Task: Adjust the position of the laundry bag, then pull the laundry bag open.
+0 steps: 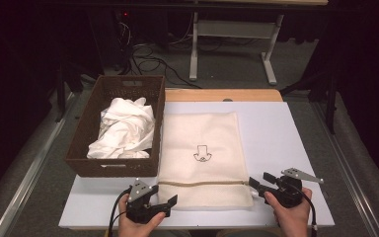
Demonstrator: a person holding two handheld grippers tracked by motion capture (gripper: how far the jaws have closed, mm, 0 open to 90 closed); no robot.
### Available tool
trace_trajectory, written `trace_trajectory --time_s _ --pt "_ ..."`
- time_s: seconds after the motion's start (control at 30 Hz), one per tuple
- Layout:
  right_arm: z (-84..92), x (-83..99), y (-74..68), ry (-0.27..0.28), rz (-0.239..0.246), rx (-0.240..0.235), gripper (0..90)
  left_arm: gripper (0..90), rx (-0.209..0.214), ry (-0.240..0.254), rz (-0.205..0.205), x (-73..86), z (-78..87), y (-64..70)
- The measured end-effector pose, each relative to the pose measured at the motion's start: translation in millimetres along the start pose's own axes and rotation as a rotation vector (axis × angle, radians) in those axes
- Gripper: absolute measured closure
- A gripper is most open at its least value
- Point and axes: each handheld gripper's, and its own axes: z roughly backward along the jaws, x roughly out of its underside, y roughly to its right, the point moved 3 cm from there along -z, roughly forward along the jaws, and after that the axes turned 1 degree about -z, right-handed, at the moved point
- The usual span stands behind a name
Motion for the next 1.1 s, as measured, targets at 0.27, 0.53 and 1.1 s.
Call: trace_trajectory --time_s 0.27,0.53,1.1 --pt "-8.8 -24.3 4.6 -0.014 -0.02 -0.002 26.7 19.8 0.026 -0.02 -0.036 -18.9 -24.6 18.8" --pt "-30.1 -34.5 7.7 -0.02 0.005 0.03 29.1 20.4 0.063 -0.016 -0.077 -32.6 -48.6 32.9" --pt "-42.6 -24.9 13.0 -0.088 -0.05 -0.022 33.5 17.3 0.126 -0.055 -0.144 -41.6 -82.2 80.4"
